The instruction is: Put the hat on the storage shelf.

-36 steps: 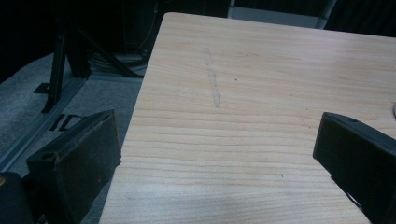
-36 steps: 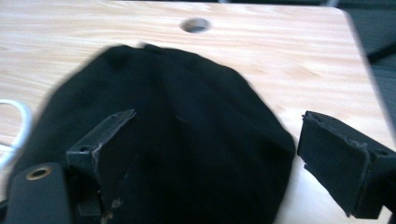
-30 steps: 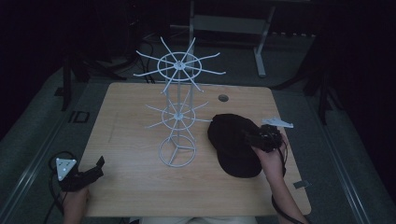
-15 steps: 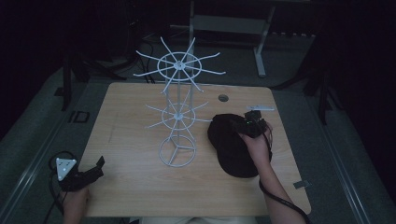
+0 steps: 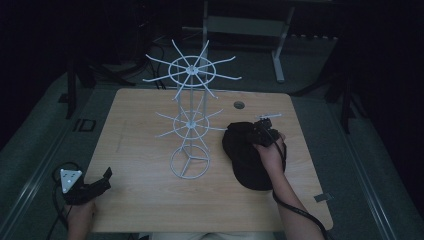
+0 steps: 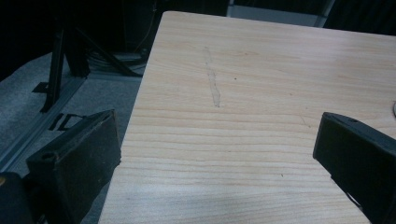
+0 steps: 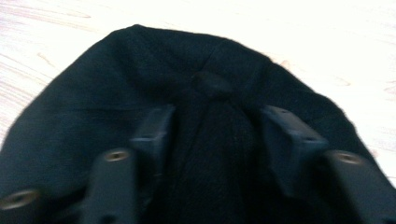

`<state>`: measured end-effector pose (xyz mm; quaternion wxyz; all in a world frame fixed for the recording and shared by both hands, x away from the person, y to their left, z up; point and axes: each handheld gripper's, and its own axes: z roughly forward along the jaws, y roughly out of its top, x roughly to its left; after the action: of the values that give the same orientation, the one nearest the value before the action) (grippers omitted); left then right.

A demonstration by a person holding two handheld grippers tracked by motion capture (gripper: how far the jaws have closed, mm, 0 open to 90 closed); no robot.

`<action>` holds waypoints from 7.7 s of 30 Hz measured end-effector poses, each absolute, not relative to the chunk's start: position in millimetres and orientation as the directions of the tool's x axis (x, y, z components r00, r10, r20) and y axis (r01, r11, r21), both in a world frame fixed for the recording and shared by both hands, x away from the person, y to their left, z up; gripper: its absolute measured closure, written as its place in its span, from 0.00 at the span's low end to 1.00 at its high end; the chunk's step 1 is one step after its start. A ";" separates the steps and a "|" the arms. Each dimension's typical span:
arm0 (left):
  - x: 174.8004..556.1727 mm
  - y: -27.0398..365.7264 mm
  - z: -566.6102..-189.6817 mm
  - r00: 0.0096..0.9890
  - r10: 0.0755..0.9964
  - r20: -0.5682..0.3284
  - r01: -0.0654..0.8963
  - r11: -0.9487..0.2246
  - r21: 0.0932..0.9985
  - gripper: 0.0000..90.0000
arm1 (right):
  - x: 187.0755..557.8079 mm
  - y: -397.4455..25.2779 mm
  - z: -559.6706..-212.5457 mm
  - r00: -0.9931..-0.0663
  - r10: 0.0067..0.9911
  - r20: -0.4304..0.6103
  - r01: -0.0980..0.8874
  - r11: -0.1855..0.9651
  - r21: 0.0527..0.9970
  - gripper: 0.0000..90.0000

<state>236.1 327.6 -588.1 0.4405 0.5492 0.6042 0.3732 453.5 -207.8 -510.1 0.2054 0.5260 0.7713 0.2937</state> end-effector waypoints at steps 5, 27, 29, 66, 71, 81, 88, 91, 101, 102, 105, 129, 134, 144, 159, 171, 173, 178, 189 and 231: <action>236.1 328.0 -588.1 -0.010 0.992 -0.124 0.335 0.121 0.934 0.02 | 454.1 -208.8 -510.1 -0.379 0.925 0.020 0.701 0.273 0.659 0.84; 236.0 327.6 -588.1 -0.013 0.992 -0.122 0.335 0.119 0.935 0.02 | 418.5 -225.2 -479.2 -0.415 0.910 -0.008 0.557 0.261 0.788 0.92; 236.0 327.6 -588.1 -0.013 0.992 -0.122 0.335 0.119 0.935 0.02 | 415.2 -227.7 -475.9 -0.416 0.909 -0.009 0.547 0.258 0.796 0.92; 236.3 327.3 -588.0 -0.017 0.993 -0.117 0.338 0.116 0.934 0.02 | 283.6 -290.8 -324.5 -0.495 0.868 -0.041 0.122 0.116 0.986 0.92; 236.2 327.2 -588.0 -0.018 0.993 -0.118 0.338 0.117 0.934 0.02 | 267.9 -292.9 -302.9 -0.506 0.860 -0.059 0.060 0.103 0.993 0.92; 236.4 327.0 -588.0 -0.019 0.993 -0.115 0.339 0.114 0.934 0.02 | 234.3 -280.1 -240.0 -0.568 0.815 -0.116 -0.104 0.068 0.992 0.92; 236.3 327.0 -588.0 -0.016 0.993 -0.115 0.338 0.114 0.934 0.02 | 223.3 -255.9 -218.5 -0.627 0.766 -0.146 -0.162 0.055 0.985 0.92; 236.5 326.9 -588.0 -0.016 0.993 -0.114 0.339 0.113 0.934 0.02 | 221.4 -243.8 -214.3 -0.650 0.744 -0.154 -0.173 0.053 0.984 0.92; 236.6 326.8 -588.0 -0.014 0.993 -0.114 0.338 0.113 0.935 0.02 | 226.6 -186.5 -211.3 -0.692 0.696 -0.190 -0.196 0.072 0.978 0.92; 236.6 326.8 -588.0 -0.015 0.993 -0.114 0.338 0.113 0.934 0.02 | 226.6 -186.5 -211.3 -0.692 0.696 -0.190 -0.196 0.072 0.978 0.92; 236.4 327.1 -588.0 -0.014 0.993 -0.115 0.335 0.113 0.935 0.02 | 227.6 -173.4 -208.7 -0.703 0.683 -0.197 -0.203 0.074 0.976 0.92; 236.3 327.3 -588.0 -0.014 0.993 -0.116 0.337 0.114 0.935 0.02 | 250.5 -146.2 -273.2 -0.809 0.556 -0.190 -0.099 0.190 0.977 0.90; 236.1 327.4 -588.1 -0.013 0.993 -0.120 0.336 0.117 0.935 0.02 | 256.5 -149.1 -288.1 -0.821 0.551 -0.153 -0.065 0.176 0.982 0.83; 236.2 327.6 -588.1 -0.012 0.993 -0.117 0.337 0.115 0.935 0.02 | 261.9 -160.1 -304.5 -0.819 0.562 -0.113 -0.026 0.160 0.987 0.66; 236.1 327.4 -588.1 -0.012 0.993 -0.120 0.334 0.117 0.935 0.02 | 248.9 -194.0 -314.3 -0.788 0.609 -0.095 -0.032 0.113 0.993 0.50; 236.2 327.4 -588.0 -0.013 0.993 -0.116 0.337 0.114 0.935 0.02 | 249.4 -230.4 -337.5 -0.743 0.665 -0.070 0.019 0.126 0.992 0.36; 236.2 327.3 -588.0 -0.013 0.993 -0.116 0.337 0.113 0.935 0.02 | 252.5 -236.2 -344.7 -0.733 0.678 -0.061 0.040 0.133 0.990 0.33; 236.2 327.3 -588.0 -0.013 0.993 -0.116 0.338 0.113 0.934 0.02 | 264.9 -248.1 -368.3 -0.706 0.706 -0.054 0.090 0.165 0.982 0.26; 236.1 326.9 -588.0 -0.014 0.993 -0.116 0.335 0.114 0.935 0.02 | 297.7 -271.4 -443.8 -0.644 0.764 -0.039 0.243 0.252 0.937 0.15; 236.5 327.4 -588.0 -0.015 0.993 -0.117 0.340 0.115 0.933 0.02 | 302.2 -377.1 -566.7 -0.280 0.958 -0.059 0.497 0.198 0.845 0.15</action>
<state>236.5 327.4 -588.0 0.4363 0.5498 0.6060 0.3742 302.2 -377.1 -566.7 0.3105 0.5132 0.7088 0.3711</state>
